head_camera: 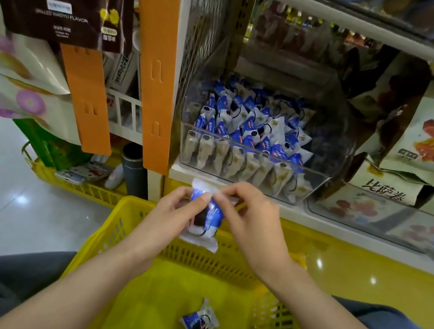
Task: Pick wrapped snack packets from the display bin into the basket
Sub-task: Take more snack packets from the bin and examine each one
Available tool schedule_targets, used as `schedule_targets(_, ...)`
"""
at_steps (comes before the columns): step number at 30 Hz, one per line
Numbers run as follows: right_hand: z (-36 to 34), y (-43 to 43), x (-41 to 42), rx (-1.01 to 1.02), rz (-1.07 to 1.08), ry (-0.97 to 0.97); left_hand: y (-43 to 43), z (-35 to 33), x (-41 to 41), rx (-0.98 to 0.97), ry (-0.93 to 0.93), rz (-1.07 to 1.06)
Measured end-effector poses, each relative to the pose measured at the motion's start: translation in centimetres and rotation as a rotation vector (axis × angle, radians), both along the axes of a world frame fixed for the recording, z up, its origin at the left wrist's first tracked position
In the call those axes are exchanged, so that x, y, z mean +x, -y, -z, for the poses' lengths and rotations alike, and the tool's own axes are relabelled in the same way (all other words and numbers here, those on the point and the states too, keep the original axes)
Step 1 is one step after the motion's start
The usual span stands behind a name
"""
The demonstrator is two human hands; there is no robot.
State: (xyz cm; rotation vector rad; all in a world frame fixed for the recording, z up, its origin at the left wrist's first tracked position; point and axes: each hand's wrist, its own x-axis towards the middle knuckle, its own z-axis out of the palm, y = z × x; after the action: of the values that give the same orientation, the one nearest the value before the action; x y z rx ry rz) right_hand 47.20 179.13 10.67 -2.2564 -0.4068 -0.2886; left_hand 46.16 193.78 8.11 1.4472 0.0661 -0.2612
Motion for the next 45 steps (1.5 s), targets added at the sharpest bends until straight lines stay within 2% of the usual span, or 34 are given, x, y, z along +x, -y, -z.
schedule_targets(4,-0.6,0.6,1.4,0.426,0.187,-0.261,0.1,0.1,0.1,-0.011,-0.018,-0.046)
schedule_targets(7,-0.6,0.7,1.6,0.656,0.201,-0.505,-0.2,0.0,0.5,0.0,0.026,-0.187)
schedule_targets(11,-0.1,0.6,1.0,0.622,0.087,-0.674,-0.8,-0.5,0.9,-0.027,0.078,-0.326)
schedule_targets(14,0.2,0.1,0.7,0.405,0.015,-0.767,-1.1,-0.7,1.1,0.112,0.187,-0.387)
schedule_targets(17,0.8,0.0,0.5,0.007,-0.016,-0.567,-1.4,-0.9,0.9,0.384,0.361,-0.344)
schedule_targets(18,0.8,0.0,0.4,-0.038,-0.029,-0.482,-1.5,-1.0,0.8,0.456,0.416,-0.316)
schedule_targets(20,0.7,-0.2,0.3,0.023,-0.058,-0.365,-1.4,-1.0,0.6,0.517,0.481,-0.25)
schedule_targets(24,0.4,-0.2,0.4,0.12,-0.078,-0.282,-0.9,-0.7,0.2,0.51,0.489,-0.124)
schedule_targets(28,0.3,0.0,0.4,0.14,-0.081,-0.282,-0.5,-0.4,0.2,0.406,0.437,-0.081)
schedule_targets(30,0.3,0.0,0.1,0.077,-0.09,-0.214,-0.6,-0.4,0.3,0.375,0.399,-0.074)
schedule_targets(34,0.0,0.3,-0.3,-0.255,-0.134,0.111,-0.5,-0.4,0.5,0.293,0.306,-0.038)
schedule_targets(36,-0.1,0.5,-0.2,-0.27,-0.132,0.131,-0.4,-0.5,0.5,0.271,0.274,-0.031)
schedule_targets(40,0.0,0.2,0.0,0.036,-0.006,-0.007,-0.4,-0.5,0.6,0.17,0.162,-0.047)
schedule_targets(45,-0.5,0.4,1.1,0.553,0.162,-0.334,-0.4,-0.1,0.6,0.177,-0.013,-0.076)
